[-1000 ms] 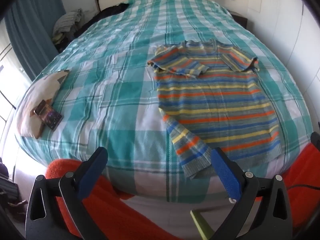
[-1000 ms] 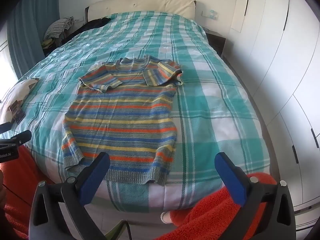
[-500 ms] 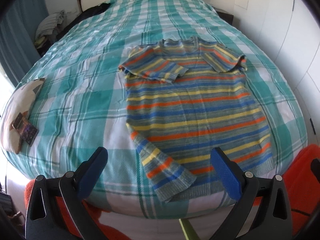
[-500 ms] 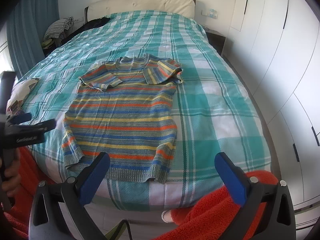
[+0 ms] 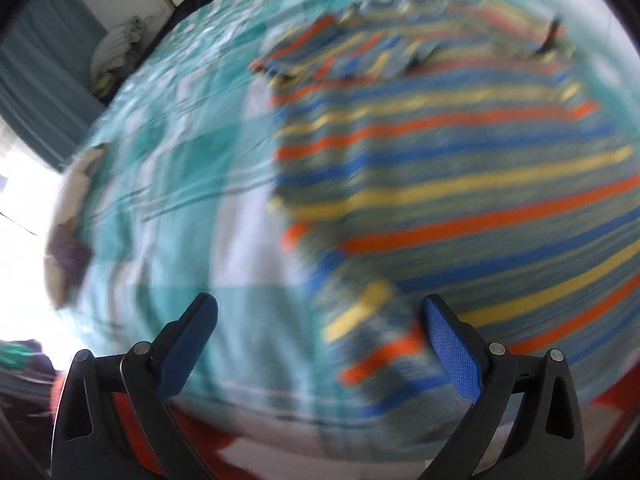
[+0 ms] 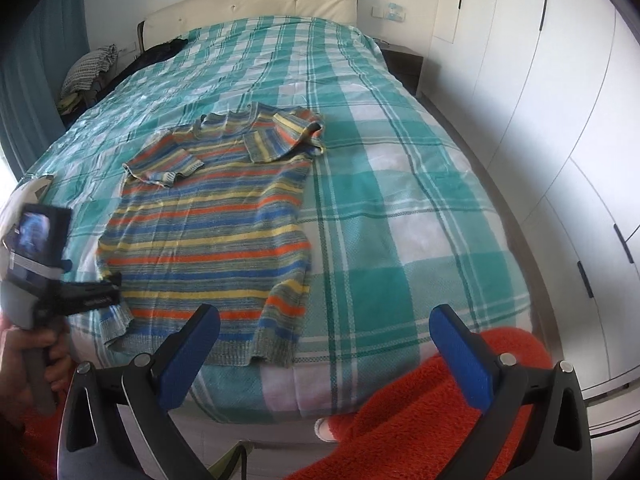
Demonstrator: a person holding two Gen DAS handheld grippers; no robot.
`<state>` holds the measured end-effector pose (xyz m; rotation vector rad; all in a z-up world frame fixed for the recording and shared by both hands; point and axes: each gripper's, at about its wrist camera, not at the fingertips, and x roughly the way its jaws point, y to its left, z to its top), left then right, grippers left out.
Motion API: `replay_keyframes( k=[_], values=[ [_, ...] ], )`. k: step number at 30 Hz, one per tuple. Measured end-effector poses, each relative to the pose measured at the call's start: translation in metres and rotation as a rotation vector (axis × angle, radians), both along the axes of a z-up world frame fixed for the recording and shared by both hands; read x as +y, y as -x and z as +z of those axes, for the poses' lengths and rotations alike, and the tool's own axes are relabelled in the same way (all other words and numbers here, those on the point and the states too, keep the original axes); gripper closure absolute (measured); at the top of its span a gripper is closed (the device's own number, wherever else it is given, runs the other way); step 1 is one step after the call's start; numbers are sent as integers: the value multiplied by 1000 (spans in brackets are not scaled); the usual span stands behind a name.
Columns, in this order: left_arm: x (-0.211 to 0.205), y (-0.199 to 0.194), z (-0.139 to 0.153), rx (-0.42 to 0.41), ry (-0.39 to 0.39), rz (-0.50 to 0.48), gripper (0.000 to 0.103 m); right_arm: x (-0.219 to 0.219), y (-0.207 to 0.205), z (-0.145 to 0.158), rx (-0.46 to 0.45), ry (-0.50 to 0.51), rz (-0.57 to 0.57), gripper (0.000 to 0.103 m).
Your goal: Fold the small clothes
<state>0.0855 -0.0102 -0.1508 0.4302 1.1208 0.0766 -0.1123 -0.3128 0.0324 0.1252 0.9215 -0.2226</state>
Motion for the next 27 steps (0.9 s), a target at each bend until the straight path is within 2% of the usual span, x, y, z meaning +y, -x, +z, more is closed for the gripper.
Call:
replay_keyframes(
  k=[3,4,6,8,10,12,13,14,15,16,17,18,19,20,21,22,23,24,25,27],
  values=[
    [57,17,9,20,-49,100,1,-9,5,0,4,15,-10,0],
    [78,25,17,10,-71,135,2,-15,8,-1,11,29,-25,0],
    [109,39,39,-28,-60,176,2,-33,10,-11,44,46,-66,0],
    [123,46,56,-48,14,198,2,-49,7,-24,91,25,-92,0],
    [124,45,62,-16,175,178,1,-56,0,-37,119,-12,-78,0],
    [112,39,47,52,269,131,1,-59,-14,-56,160,-130,-23,0],
    [103,37,36,69,268,110,1,-59,-21,-66,171,-214,6,1],
    [93,35,25,82,240,90,2,-58,-27,-79,181,-305,35,7],
    [84,33,16,103,210,76,3,-57,-35,-93,201,-394,66,24],
    [77,32,6,129,200,59,3,-55,-42,-107,226,-442,80,35],
    [74,31,0,152,211,45,8,-52,-52,-126,271,-475,95,49],
    [71,32,-7,184,225,37,20,-46,-57,-140,307,-493,108,61],
    [68,32,-9,206,249,30,27,-41,-62,-152,340,-516,118,69],
    [66,36,-9,209,272,20,37,-34,-66,-161,361,-559,154,86],
    [64,40,-6,202,282,6,48,-26,-69,-164,361,-612,214,96],
    [62,44,-4,201,283,-12,59,-22,-69,-163,354,-636,247,97],
    [61,47,-2,205,288,-23,89,-20,-69,-159,351,-625,261,97],
    [62,50,1,215,315,-26,98,-21,-66,-150,351,-579,264,98],
    [64,54,4,211,326,-13,99,-24,-62,-140,349,-516,254,98],
    [69,61,8,190,299,10,100,-36,-49,-113,341,-313,209,98]
  ],
)
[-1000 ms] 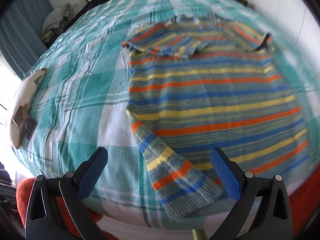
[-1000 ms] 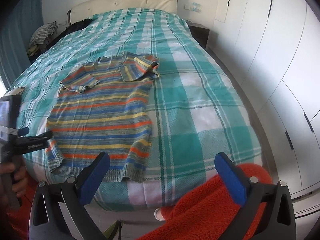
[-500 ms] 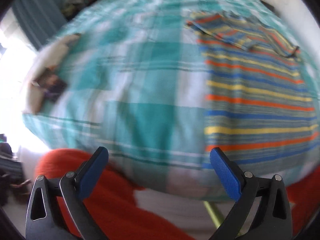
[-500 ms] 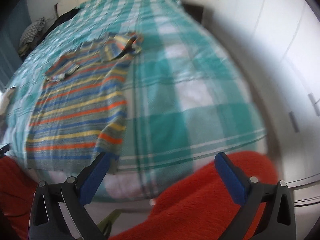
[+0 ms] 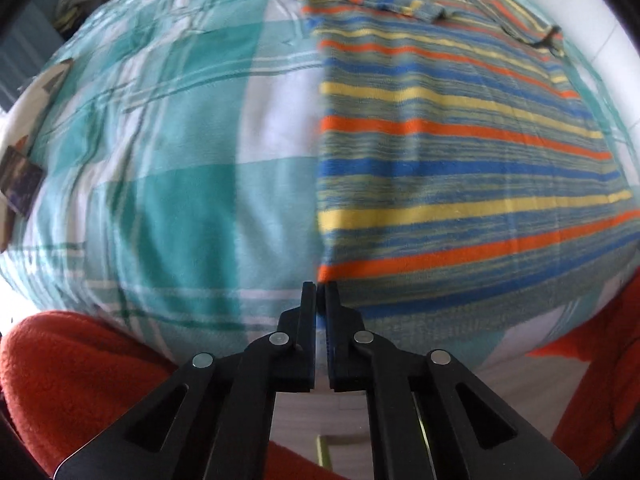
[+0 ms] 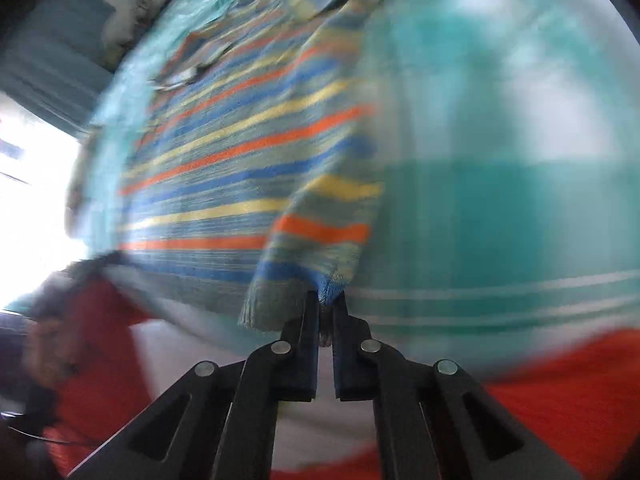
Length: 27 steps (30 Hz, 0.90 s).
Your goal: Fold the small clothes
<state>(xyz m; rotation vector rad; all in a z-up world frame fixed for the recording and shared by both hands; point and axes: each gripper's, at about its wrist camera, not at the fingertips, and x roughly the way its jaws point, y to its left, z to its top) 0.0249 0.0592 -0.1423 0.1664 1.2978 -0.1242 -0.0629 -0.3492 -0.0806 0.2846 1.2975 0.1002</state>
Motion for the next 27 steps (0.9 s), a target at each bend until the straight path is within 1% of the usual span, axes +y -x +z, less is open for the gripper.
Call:
replay_keyframes(
  k=[1,2,4,5,7,9,11,13,14,15,16,17,19,20,21,22,23,24,25,26,27],
  values=[
    [2,1,-2,6,-8,9,100,-6,4,8,0,70,-6,98],
    [4,0,-7,21,-7,14,101,-11,8,9,11,108,-15,98],
    [0,1,-14,48,-16,16,102,-15,3,-3,59,99,-22,99],
    [-1,-6,-15,47,-27,8,103,-12,-2,-13,91,109,-9,99],
    [-5,-2,-12,39,-33,2,103,-3,-6,-33,155,122,14,99],
    [-5,1,-8,38,-35,16,102,3,-11,-36,168,141,15,98],
    [7,0,-1,29,-25,50,98,4,-12,-30,155,125,-3,97],
    [16,5,16,7,29,85,82,4,-12,-23,150,106,-28,86],
    [18,7,22,-5,63,94,53,2,-11,-16,142,87,-45,72],
    [19,8,28,-19,89,98,29,-1,-7,-4,114,64,-64,58],
    [18,9,31,-34,100,94,25,-5,-7,11,91,58,-76,55],
    [13,9,27,-42,90,83,25,-5,-6,24,53,61,-83,55],
    [-2,2,14,-26,59,38,26,-2,-10,36,11,57,-78,53],
    [-9,0,8,-12,48,18,28,2,-16,39,-8,42,-74,48],
    [-19,1,1,12,35,-8,36,3,-22,36,-15,31,-71,42],
    [-26,-1,-3,28,32,-31,42,2,-24,30,-18,24,-68,40],
    [-33,2,-5,28,28,-54,54,6,-30,19,-4,16,-55,39],
    [-40,5,-3,20,32,-77,76,8,-34,7,25,6,-45,39],
    [-44,7,-2,24,40,-93,95,11,-38,-9,70,-10,-30,44],
    [-46,10,0,27,35,-93,99,7,-37,-21,100,-10,-15,75],
    [-47,12,2,21,33,-83,100,9,-36,-27,104,14,-11,97]
  ],
)
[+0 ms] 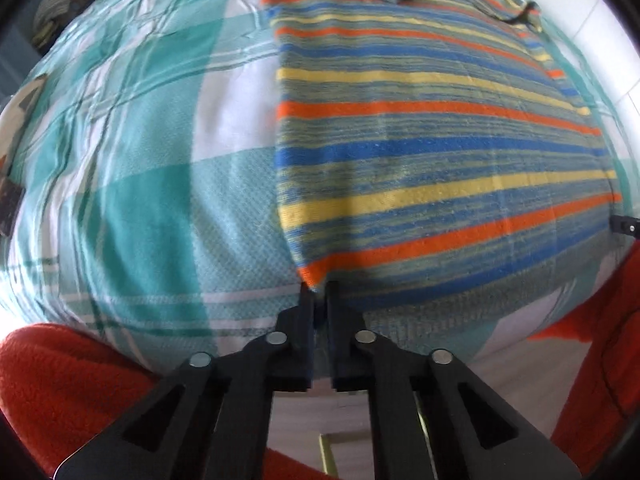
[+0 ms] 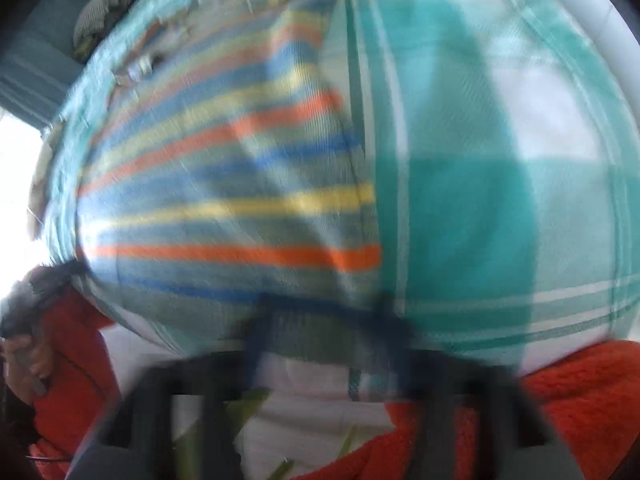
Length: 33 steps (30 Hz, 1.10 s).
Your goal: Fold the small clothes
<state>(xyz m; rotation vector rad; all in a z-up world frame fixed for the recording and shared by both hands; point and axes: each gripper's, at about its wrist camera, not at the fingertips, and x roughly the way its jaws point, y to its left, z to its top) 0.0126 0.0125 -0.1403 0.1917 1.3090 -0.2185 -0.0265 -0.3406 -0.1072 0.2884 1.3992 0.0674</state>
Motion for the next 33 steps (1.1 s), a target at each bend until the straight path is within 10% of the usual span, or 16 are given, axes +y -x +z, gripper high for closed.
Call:
replay_keyframes(
  k=[10,13,15,23,29,33],
  values=[
    [-35,18,-1,-22,-153,-41,99,5,4,-9,66,49,-23,98],
    [-37,30,16,-45,-158,-38,82,3,5,1,40,25,-60,78],
    [-26,35,41,-95,-141,-8,52,-3,13,13,25,15,-90,40],
    [-53,-53,148,-399,-62,-162,21,-14,47,85,-279,128,-173,36],
    [-129,-163,97,-349,-86,-430,21,16,27,67,-305,55,-135,36],
    [-152,-205,53,-226,-138,-387,29,40,29,52,-278,61,-54,36]
  ],
)
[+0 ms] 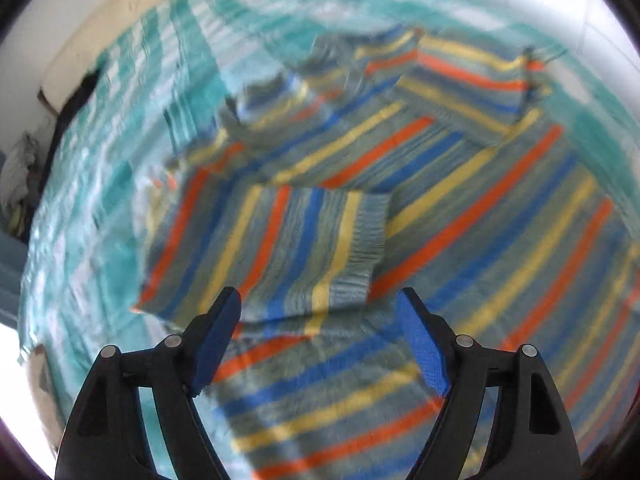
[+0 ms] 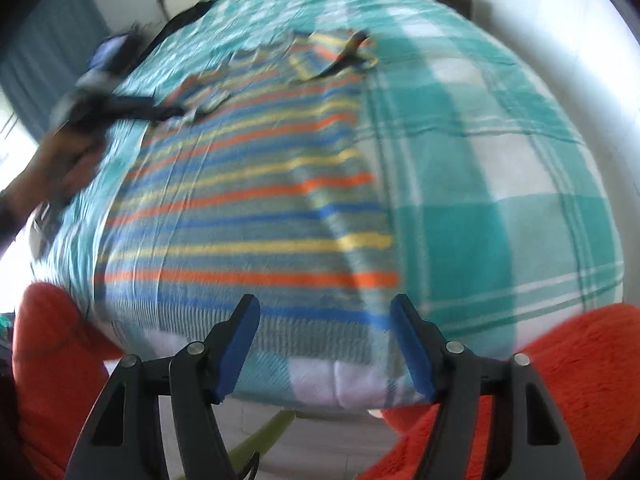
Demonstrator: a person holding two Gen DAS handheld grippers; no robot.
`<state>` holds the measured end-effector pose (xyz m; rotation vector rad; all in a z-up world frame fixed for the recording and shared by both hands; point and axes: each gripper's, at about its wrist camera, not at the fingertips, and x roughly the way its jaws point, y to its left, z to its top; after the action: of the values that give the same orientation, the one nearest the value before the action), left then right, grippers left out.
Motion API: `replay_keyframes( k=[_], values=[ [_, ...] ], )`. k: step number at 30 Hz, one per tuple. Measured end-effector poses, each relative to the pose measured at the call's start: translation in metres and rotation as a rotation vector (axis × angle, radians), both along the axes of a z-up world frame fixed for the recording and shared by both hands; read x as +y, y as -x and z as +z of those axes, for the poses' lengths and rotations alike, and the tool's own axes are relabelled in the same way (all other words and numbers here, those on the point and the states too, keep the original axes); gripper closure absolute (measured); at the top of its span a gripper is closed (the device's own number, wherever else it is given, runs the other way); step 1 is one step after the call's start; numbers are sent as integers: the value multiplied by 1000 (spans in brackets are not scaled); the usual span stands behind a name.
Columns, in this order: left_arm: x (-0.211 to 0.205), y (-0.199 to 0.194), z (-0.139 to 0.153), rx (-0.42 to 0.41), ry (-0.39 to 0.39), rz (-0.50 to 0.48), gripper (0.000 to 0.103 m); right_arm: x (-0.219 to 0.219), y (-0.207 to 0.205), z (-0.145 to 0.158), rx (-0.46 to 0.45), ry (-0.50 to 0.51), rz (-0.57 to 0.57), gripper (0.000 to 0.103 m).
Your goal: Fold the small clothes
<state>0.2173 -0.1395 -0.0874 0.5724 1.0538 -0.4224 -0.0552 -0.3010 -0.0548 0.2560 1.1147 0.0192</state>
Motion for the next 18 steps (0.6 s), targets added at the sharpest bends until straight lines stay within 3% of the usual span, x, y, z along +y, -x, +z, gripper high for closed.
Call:
replay_keyframes(
  k=[1,2,3,6,9,11,13,15,18],
  values=[
    [4,-9,-10,35,7,37,40,3,5,-4,7,5,8,36],
    [10,-15,-14,58,39,67,75,4,5,-5,8,11,11,36],
    [20,-19,-10,59,72,118,97,4,5,-3,-2,15,7,36],
    [84,-25,31,-8,239,303,99,2,6,-1,-36,10,-7,36],
    [192,-37,59,-64,353,620,99,0,6,-4,-38,-2,-15,36],
    [272,-43,59,-72,373,860,100,1,5,-5,-33,-10,-8,36],
    [323,-46,47,-53,349,1005,100,4,3,-8,-22,-8,7,36],
    [351,-43,29,8,352,1060,100,8,0,-9,-13,-1,22,36],
    [349,-40,13,36,343,1055,100,15,-1,-10,-9,15,41,36]
  ],
)
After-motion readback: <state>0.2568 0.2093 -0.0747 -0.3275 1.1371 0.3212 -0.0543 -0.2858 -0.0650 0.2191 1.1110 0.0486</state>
